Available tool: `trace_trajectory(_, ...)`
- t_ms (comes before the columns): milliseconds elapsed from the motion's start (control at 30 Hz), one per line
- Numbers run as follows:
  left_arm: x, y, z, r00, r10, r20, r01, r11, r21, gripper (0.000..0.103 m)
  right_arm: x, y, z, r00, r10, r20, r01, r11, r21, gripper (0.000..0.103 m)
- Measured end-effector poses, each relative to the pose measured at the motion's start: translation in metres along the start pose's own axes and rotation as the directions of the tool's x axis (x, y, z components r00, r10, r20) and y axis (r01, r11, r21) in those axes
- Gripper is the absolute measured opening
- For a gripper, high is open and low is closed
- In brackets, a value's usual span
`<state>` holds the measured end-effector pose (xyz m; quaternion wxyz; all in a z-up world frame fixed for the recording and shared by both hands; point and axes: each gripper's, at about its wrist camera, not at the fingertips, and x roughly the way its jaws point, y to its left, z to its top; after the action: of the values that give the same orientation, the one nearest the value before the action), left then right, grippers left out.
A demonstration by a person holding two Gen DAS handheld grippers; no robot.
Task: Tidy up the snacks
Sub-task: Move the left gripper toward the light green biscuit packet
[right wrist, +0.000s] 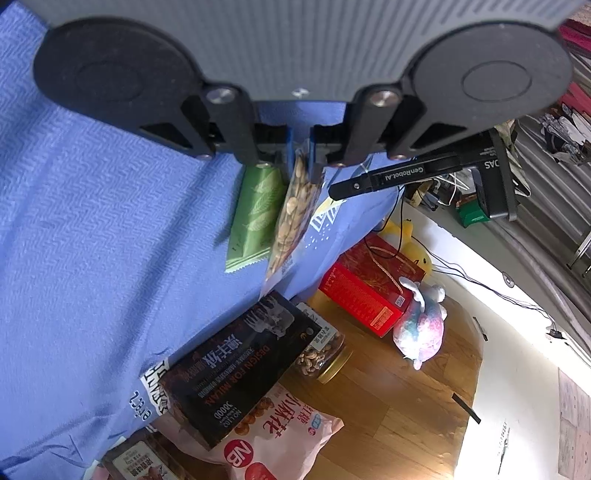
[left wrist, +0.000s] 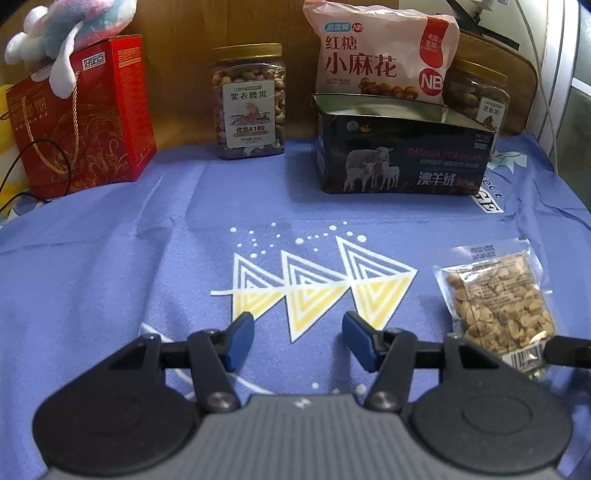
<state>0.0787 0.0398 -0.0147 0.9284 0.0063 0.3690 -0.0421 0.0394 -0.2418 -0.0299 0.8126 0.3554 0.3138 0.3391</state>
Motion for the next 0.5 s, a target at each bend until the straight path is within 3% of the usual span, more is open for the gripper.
trace_trajectory(500, 0.0054, -0.0034, 0.0044, 0.991, 0.127, 0.038, -0.129, 0.99, 0.064, 0.057, -0.0011, 0.006, 0.0, 1.0, -0.004, 0.006, 0.004, 1.0, -0.022, 0.016)
